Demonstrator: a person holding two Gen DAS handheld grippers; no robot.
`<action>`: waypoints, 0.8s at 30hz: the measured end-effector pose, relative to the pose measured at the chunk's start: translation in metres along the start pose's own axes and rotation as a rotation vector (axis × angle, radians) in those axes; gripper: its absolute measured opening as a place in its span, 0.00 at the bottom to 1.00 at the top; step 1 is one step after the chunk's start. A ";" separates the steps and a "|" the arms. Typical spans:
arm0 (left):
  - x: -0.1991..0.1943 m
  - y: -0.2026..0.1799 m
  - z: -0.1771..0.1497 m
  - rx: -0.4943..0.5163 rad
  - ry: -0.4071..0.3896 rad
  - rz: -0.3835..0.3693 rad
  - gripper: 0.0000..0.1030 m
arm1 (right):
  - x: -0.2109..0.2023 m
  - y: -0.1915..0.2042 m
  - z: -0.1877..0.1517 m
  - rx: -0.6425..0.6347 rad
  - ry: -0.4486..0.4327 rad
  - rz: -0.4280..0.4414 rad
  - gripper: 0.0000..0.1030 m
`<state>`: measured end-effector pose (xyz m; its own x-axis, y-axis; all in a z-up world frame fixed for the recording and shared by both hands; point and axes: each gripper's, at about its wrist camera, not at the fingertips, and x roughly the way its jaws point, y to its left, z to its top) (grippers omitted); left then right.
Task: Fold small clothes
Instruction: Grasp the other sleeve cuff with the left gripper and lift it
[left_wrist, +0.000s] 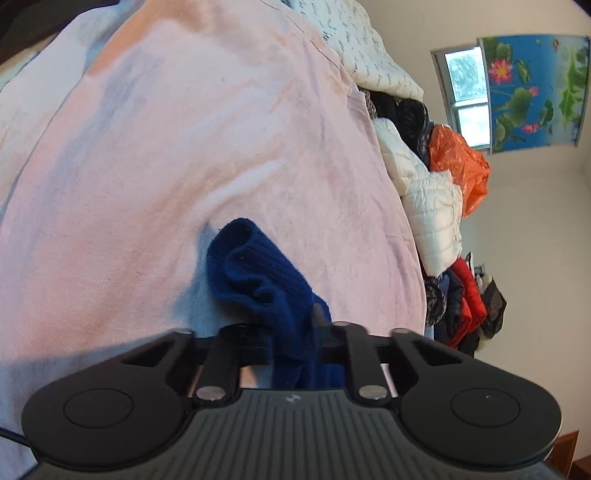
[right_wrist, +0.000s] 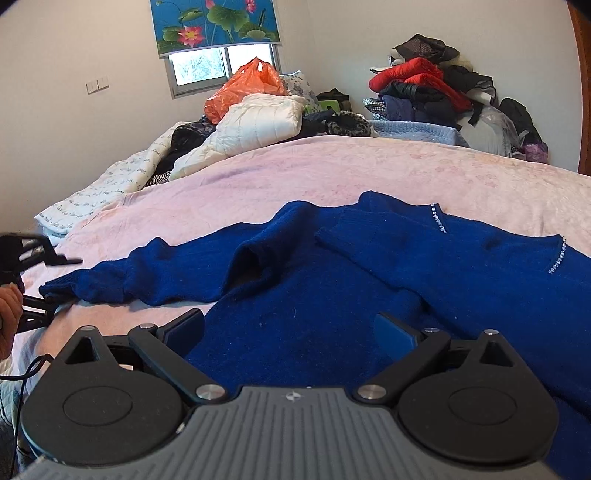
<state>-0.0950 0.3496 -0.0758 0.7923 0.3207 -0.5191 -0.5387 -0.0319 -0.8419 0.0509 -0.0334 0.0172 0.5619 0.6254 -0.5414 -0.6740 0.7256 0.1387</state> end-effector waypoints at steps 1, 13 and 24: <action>-0.001 -0.003 -0.002 0.030 0.000 -0.014 0.07 | -0.001 -0.002 0.000 0.005 0.000 -0.004 0.97; -0.048 -0.099 -0.052 0.621 -0.312 -0.134 0.05 | -0.026 -0.045 -0.007 0.093 -0.021 -0.107 0.97; -0.044 -0.163 -0.050 0.677 -0.503 -0.171 0.05 | -0.043 -0.077 -0.023 0.179 -0.024 -0.179 0.97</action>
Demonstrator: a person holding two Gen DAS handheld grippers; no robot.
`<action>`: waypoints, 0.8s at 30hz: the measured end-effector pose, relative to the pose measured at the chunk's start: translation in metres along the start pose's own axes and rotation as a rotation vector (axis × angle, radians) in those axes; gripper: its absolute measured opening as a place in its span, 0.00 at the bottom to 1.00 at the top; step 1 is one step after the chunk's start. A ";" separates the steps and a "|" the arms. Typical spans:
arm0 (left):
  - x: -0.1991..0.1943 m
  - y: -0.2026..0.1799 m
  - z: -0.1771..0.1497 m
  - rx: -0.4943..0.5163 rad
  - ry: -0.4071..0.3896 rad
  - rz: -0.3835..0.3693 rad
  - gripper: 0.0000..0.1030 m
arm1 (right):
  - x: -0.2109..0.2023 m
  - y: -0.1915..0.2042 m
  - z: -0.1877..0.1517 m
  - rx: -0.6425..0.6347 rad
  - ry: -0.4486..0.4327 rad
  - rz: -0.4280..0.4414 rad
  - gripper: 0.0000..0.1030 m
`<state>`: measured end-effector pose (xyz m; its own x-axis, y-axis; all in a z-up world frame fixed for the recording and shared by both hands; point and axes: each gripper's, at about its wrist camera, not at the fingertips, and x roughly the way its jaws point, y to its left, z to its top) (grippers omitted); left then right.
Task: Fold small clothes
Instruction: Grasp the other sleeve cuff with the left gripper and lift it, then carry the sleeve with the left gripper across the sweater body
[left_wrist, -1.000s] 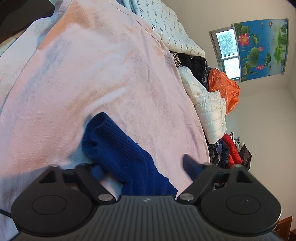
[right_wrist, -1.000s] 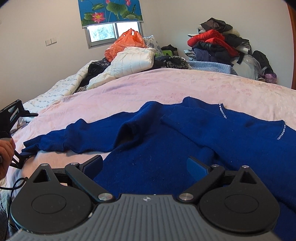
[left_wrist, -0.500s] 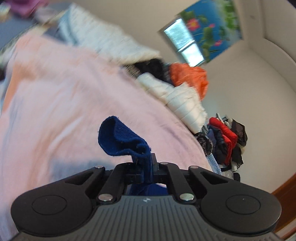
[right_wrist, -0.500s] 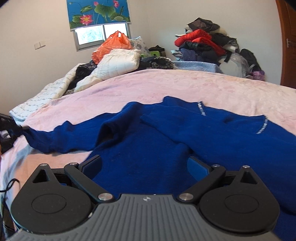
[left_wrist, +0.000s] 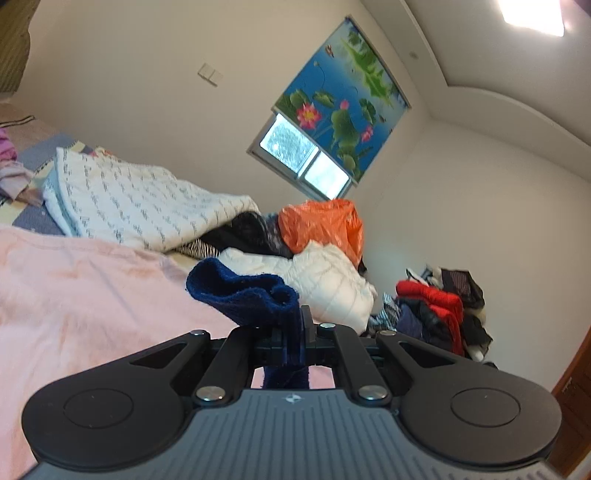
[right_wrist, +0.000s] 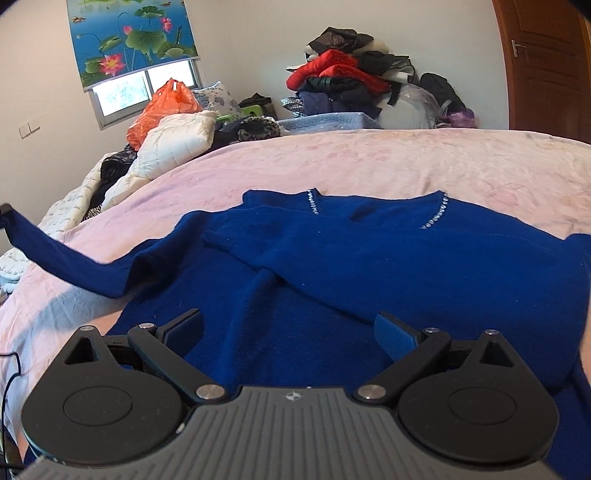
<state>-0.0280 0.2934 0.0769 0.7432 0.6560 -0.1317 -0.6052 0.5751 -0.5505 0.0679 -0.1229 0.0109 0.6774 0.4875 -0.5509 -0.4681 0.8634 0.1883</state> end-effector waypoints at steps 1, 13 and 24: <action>0.002 -0.003 0.005 -0.003 -0.024 0.008 0.05 | -0.001 -0.002 -0.001 0.000 -0.001 -0.006 0.97; 0.014 -0.085 -0.028 0.093 0.075 -0.164 0.05 | -0.007 -0.024 -0.005 0.047 -0.007 -0.045 0.98; -0.008 -0.159 -0.119 0.259 0.312 -0.417 0.05 | -0.015 -0.052 -0.017 0.054 -0.019 -0.175 0.99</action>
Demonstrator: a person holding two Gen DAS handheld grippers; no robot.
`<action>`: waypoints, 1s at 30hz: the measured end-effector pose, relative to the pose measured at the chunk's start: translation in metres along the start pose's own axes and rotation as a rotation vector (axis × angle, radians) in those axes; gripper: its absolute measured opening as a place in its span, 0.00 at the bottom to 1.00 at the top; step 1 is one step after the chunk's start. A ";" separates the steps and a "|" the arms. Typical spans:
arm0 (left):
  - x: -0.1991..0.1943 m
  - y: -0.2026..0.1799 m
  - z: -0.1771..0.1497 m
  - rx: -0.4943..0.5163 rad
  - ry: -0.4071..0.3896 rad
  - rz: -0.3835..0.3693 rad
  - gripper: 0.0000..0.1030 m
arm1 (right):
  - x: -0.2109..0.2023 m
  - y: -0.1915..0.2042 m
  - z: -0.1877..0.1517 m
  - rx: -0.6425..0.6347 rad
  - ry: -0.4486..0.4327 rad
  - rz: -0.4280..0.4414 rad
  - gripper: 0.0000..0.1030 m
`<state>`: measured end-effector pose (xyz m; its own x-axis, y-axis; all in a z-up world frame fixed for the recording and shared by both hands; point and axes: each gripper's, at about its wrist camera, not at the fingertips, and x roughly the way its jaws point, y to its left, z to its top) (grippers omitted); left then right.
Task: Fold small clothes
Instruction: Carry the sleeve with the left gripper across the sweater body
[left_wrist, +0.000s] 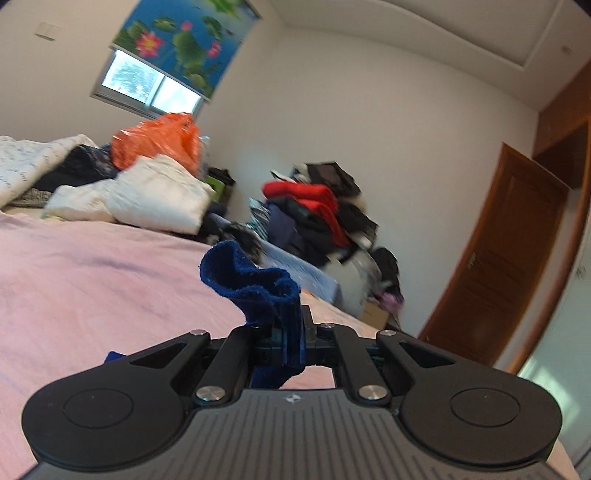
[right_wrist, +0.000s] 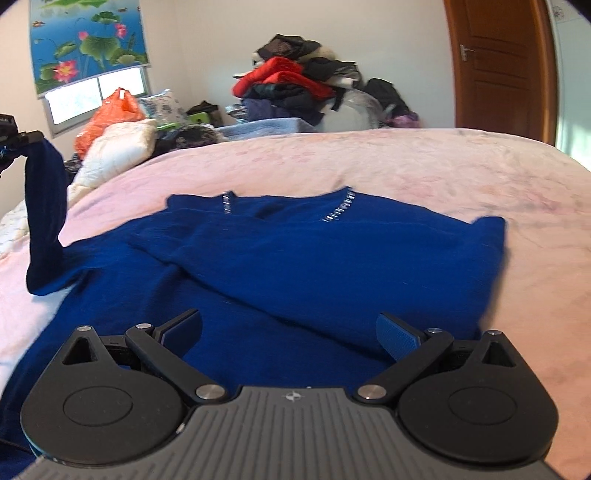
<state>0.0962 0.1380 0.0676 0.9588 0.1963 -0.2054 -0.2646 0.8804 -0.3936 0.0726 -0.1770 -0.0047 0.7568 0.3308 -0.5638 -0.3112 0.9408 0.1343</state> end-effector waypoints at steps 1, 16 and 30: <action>0.001 -0.004 -0.004 0.009 0.015 -0.012 0.05 | 0.002 -0.003 -0.001 0.009 0.007 -0.006 0.99; 0.016 -0.064 -0.021 0.135 0.118 -0.145 0.05 | 0.007 -0.017 -0.009 0.029 0.017 -0.041 1.00; 0.034 -0.143 -0.066 0.246 0.302 -0.320 0.05 | 0.000 -0.021 -0.012 0.028 0.016 -0.046 1.00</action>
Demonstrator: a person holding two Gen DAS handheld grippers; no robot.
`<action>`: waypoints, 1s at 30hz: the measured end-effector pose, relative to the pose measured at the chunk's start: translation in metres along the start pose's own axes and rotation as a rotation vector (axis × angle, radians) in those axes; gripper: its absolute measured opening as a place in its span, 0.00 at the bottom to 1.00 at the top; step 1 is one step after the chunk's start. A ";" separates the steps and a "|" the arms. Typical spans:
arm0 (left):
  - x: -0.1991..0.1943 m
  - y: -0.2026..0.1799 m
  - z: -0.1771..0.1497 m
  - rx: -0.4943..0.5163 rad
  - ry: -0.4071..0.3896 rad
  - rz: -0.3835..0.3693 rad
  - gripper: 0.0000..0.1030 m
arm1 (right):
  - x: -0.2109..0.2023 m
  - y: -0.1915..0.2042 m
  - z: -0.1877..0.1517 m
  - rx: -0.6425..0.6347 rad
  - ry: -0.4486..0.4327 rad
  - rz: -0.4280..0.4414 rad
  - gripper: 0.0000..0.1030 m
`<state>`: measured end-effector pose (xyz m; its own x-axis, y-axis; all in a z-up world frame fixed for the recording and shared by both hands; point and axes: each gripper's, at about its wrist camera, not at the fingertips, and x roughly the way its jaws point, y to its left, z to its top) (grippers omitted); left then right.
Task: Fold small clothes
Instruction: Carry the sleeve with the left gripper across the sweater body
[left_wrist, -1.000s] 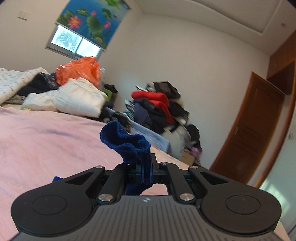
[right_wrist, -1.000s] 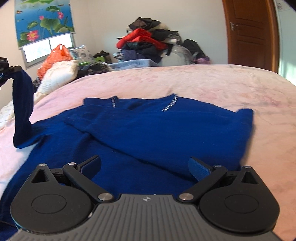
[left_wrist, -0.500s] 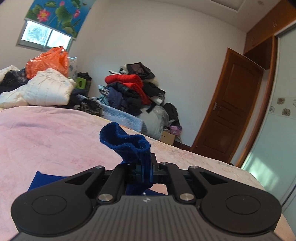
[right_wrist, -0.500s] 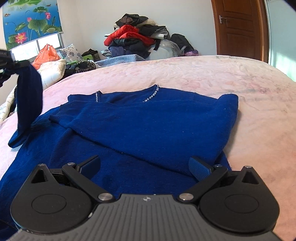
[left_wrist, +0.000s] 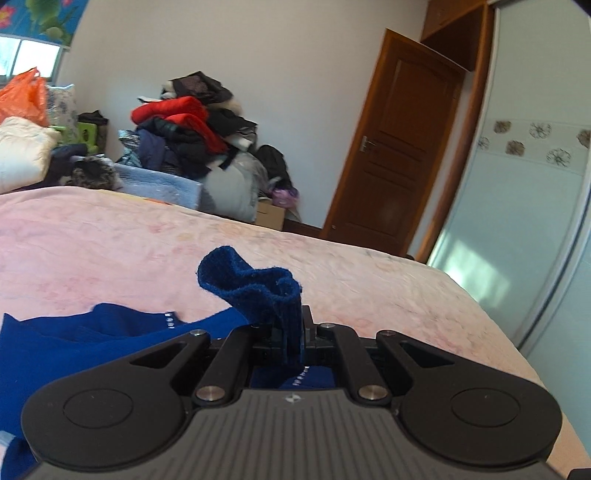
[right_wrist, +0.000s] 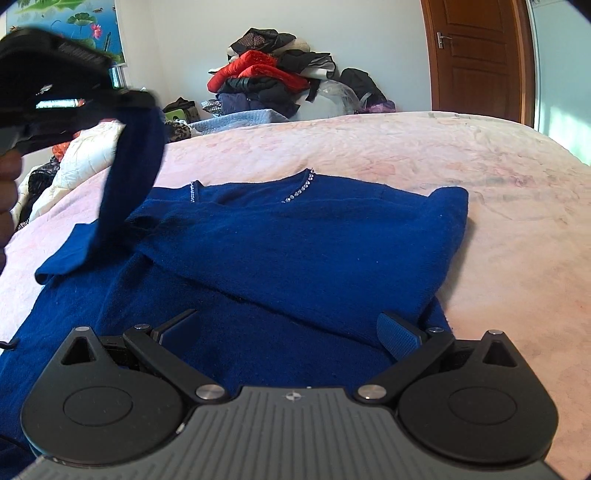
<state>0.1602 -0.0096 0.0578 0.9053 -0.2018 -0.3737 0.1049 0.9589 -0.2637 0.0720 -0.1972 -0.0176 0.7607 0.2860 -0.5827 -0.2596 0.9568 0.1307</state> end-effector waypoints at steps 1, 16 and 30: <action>0.002 -0.004 -0.001 0.008 0.006 -0.008 0.05 | 0.000 0.000 -0.001 -0.001 0.004 -0.002 1.00; 0.020 -0.048 -0.013 0.110 0.084 -0.090 0.05 | -0.007 0.000 -0.007 -0.056 0.013 -0.006 0.99; 0.041 -0.070 -0.023 0.169 0.155 -0.111 0.06 | -0.020 -0.011 -0.019 -0.072 0.021 -0.038 1.00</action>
<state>0.1803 -0.0901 0.0401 0.8120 -0.3235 -0.4858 0.2791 0.9462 -0.1636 0.0484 -0.2148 -0.0225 0.7583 0.2474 -0.6031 -0.2733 0.9606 0.0504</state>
